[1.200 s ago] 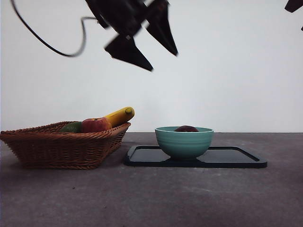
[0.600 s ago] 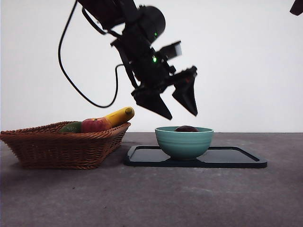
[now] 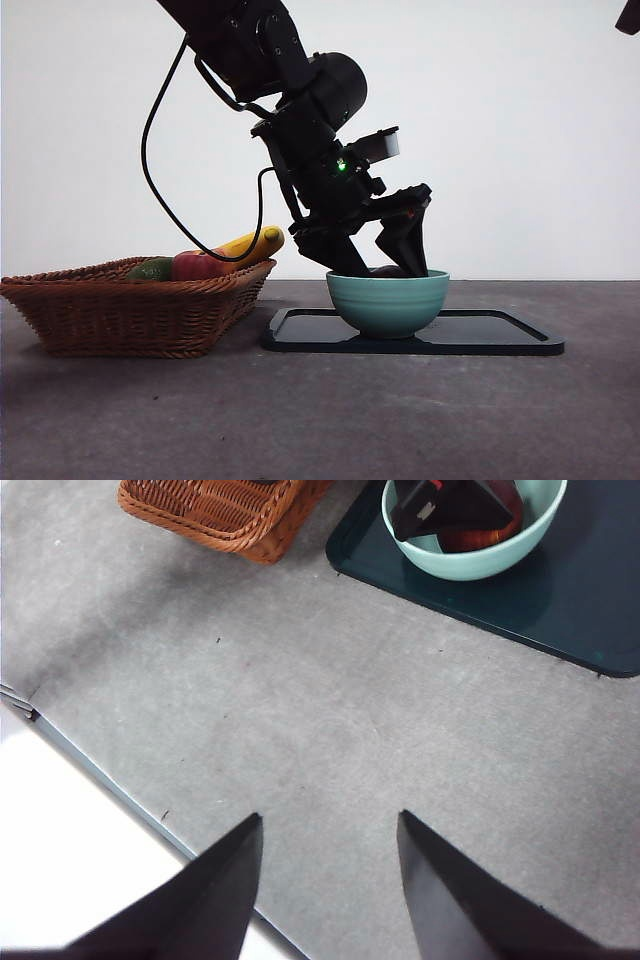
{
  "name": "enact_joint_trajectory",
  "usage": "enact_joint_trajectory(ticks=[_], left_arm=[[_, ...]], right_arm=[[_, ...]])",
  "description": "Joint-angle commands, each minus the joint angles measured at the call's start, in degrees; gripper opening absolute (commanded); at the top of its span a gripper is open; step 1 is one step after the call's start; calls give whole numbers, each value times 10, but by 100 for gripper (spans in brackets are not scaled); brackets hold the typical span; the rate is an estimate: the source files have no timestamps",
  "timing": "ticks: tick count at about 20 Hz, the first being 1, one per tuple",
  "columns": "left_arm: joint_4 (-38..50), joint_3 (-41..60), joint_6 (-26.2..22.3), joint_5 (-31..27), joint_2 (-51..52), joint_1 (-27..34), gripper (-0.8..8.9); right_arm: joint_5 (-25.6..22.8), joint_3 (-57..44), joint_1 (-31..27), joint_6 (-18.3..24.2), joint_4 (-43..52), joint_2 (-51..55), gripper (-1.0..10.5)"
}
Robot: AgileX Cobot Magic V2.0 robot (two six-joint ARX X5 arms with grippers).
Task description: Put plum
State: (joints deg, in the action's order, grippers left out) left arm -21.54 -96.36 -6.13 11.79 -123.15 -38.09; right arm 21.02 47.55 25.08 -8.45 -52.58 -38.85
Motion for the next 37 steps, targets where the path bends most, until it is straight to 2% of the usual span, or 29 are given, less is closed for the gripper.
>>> enact_joint_trajectory(ticks=[1, 4, 8, 11, 19, 27, 37], left_arm=[[0, -15, -7, -2, -16, -9, 397], [-8, -15, -9, -2, -16, -13, 338], [-18, -15, -10, -2, -16, -17, 320], [-18, -15, -9, -2, -16, -17, 208], [-15, -19, -7, -2, 15, -14, 208], [-37, -20, -6, -2, 171, 3, 209], [-205, -19, 28, -2, 415, 76, 217]], right_arm=[[2, 4, 3, -6, 2, -2, 216], [2, 4, 3, -6, 2, -2, 216], [2, 4, 3, -6, 2, -2, 216], [2, 4, 3, -6, 2, -2, 216], [0, 4, 3, -5, 2, -2, 216], [0, 4, 3, -5, 3, -2, 216], [0, 4, 3, 3, 11, -2, 216]])
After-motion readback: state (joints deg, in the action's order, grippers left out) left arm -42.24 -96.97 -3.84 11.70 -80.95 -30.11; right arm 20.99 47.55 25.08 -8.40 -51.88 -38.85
